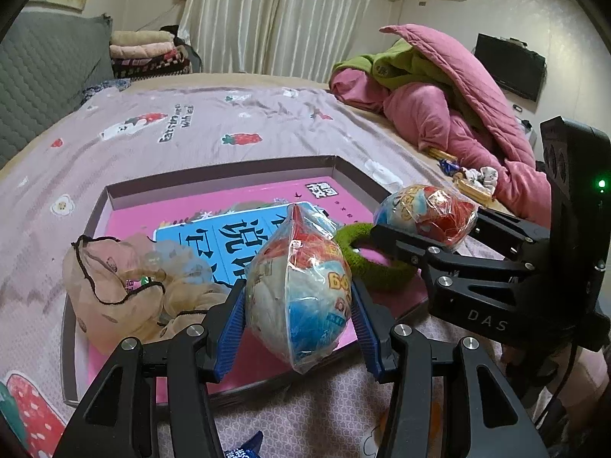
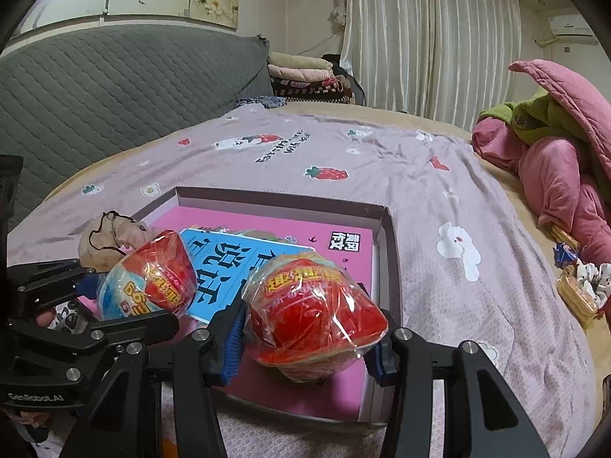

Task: Organize objects
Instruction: 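Lower the clear-bagged egg onto the book with left tool while right tool lowers the red egg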

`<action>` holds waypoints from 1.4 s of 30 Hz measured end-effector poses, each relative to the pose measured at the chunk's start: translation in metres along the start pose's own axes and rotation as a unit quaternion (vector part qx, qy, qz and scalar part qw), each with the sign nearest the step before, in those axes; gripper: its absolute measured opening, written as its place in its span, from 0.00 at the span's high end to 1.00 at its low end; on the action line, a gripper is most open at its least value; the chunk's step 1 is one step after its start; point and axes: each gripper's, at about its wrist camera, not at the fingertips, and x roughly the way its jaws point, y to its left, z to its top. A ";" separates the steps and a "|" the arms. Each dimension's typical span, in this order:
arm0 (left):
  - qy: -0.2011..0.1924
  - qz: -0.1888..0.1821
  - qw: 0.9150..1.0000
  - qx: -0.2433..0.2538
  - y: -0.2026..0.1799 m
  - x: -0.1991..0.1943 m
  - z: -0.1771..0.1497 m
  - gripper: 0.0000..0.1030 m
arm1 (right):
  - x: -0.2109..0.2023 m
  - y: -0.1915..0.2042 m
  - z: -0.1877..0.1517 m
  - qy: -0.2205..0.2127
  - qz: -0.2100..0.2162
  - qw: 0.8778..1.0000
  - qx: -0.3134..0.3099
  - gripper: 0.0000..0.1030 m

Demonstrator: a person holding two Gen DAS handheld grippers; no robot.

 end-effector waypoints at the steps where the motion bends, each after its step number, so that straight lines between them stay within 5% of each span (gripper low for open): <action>1: 0.002 -0.001 1.000 -0.001 0.000 0.001 0.000 0.48 | 0.001 0.000 0.000 0.001 -0.001 1.000 0.000 0.51; 42: 0.035 0.002 0.999 -0.012 0.007 0.011 -0.003 0.47 | 0.014 -0.004 -0.008 0.043 0.000 0.999 0.020 0.51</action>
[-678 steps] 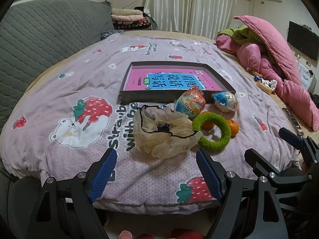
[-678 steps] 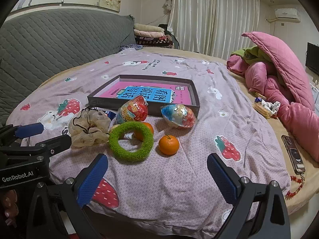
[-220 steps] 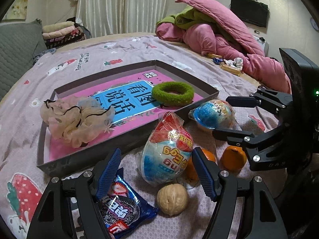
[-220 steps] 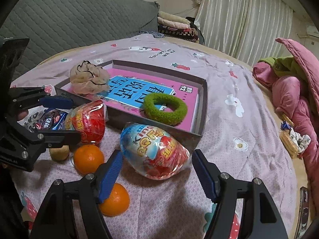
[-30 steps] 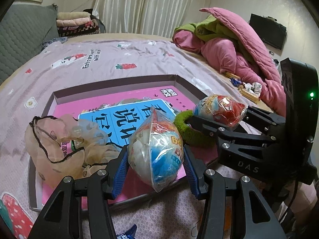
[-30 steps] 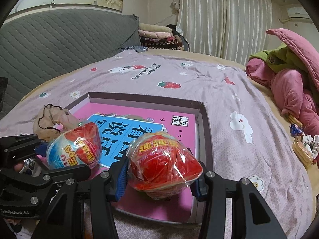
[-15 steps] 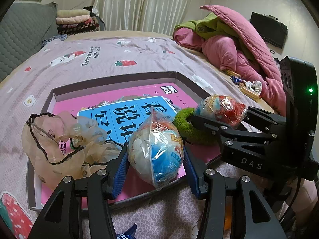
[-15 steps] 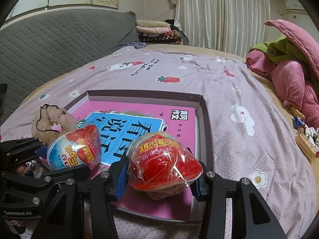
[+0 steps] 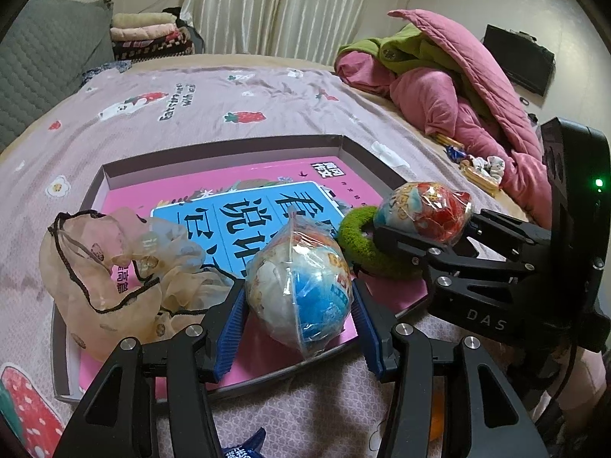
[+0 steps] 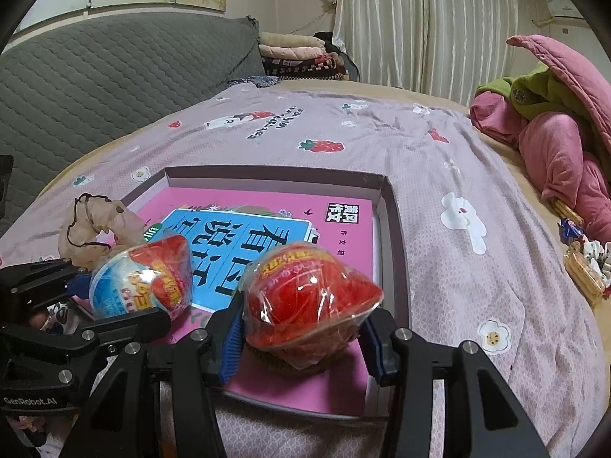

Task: Organize objects
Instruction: 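Lower the clear-bagged egg onto the book with left tool while right tool lowers the red egg, then open left tool releasing the clear-bagged egg while right tool releases the red egg on the ring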

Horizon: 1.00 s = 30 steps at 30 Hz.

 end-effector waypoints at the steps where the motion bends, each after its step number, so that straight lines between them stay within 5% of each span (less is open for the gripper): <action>1: 0.000 0.002 1.000 -0.001 0.001 0.000 0.000 0.47 | 0.000 0.000 0.000 0.000 0.000 1.000 0.001 0.51; 30: 0.003 0.020 1.000 -0.019 0.012 -0.003 0.005 0.36 | -0.011 -0.003 0.000 -0.006 -0.006 1.000 0.006 0.42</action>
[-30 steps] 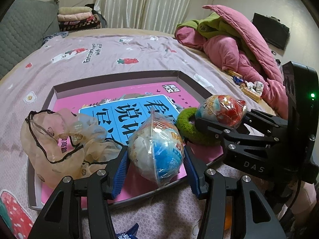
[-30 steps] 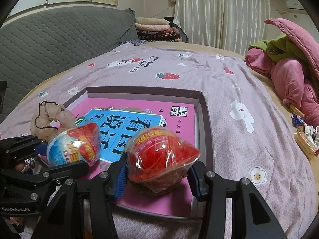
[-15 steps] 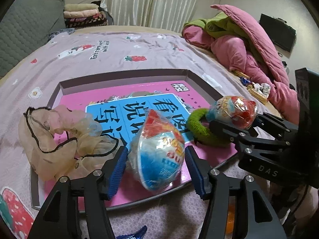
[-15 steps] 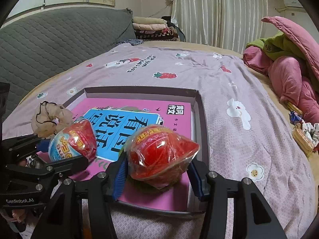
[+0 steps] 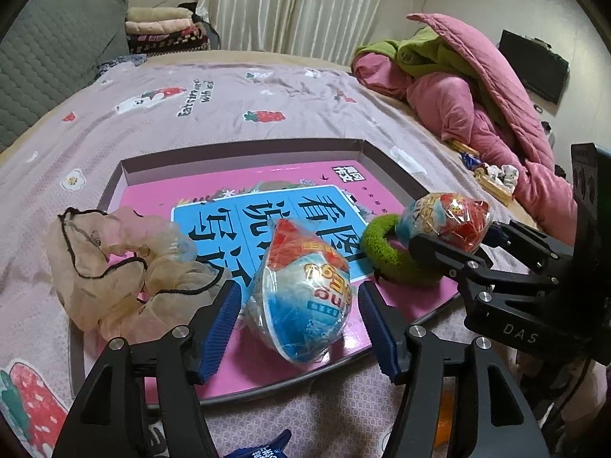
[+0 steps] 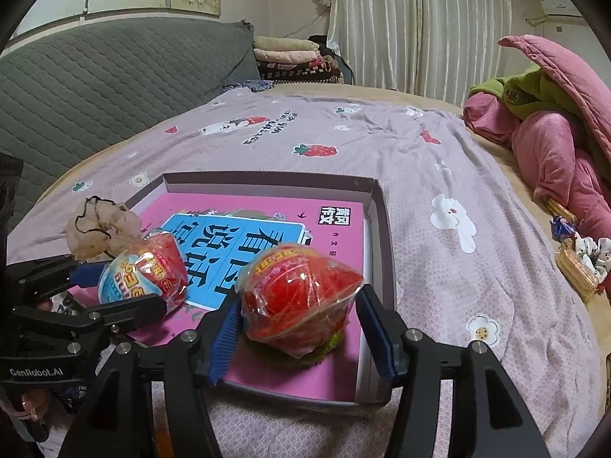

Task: Organize objects
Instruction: 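Open left tool releasing the clear-bagged egg while right tool releases the red egg on the ring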

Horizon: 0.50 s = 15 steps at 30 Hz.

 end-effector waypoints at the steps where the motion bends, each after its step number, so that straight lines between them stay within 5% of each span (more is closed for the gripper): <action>1: 0.000 -0.001 1.000 0.000 0.000 0.000 0.000 0.36 | 0.000 0.000 0.000 0.000 0.000 1.000 0.000 0.42; 15: -0.010 -0.002 1.000 -0.006 0.004 -0.009 0.006 0.35 | -0.010 -0.001 0.002 -0.013 -0.001 1.000 0.003 0.37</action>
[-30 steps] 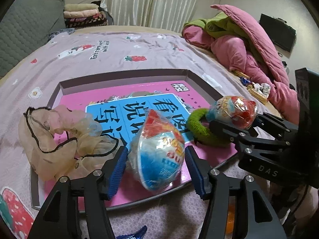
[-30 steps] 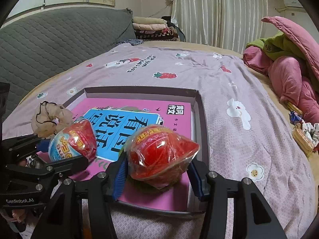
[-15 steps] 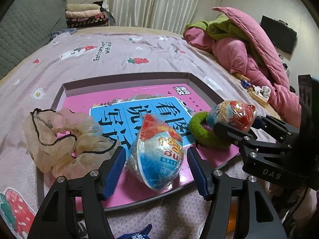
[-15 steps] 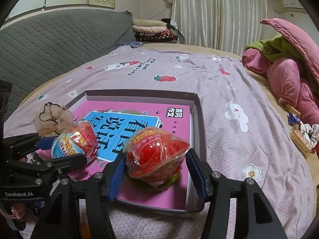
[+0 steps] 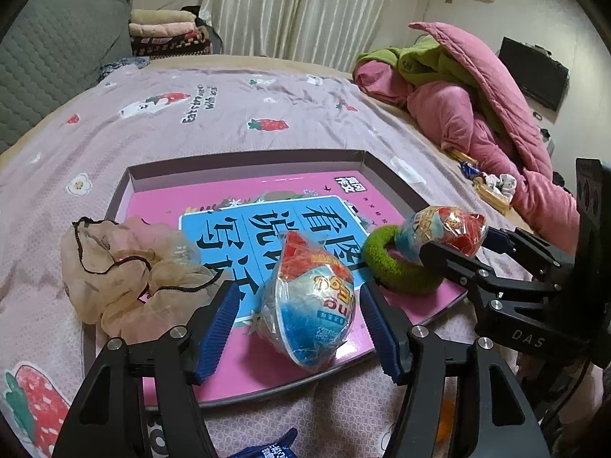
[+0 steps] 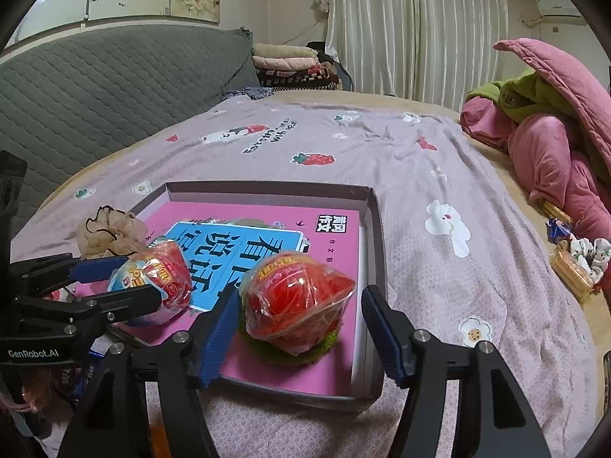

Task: Organize objects
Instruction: 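Open left tool releasing the clear-bagged egg while right tool releases the red egg on the ring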

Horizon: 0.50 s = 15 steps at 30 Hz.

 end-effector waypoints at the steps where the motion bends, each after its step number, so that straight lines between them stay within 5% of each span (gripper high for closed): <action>1: -0.001 -0.001 1.000 0.000 0.000 -0.001 0.000 0.34 | -0.001 0.000 0.000 -0.002 -0.001 1.000 -0.001 0.37; 15: -0.030 -0.007 1.000 0.004 -0.004 -0.019 0.005 0.29 | -0.010 0.001 0.003 -0.021 -0.007 1.000 -0.006 0.36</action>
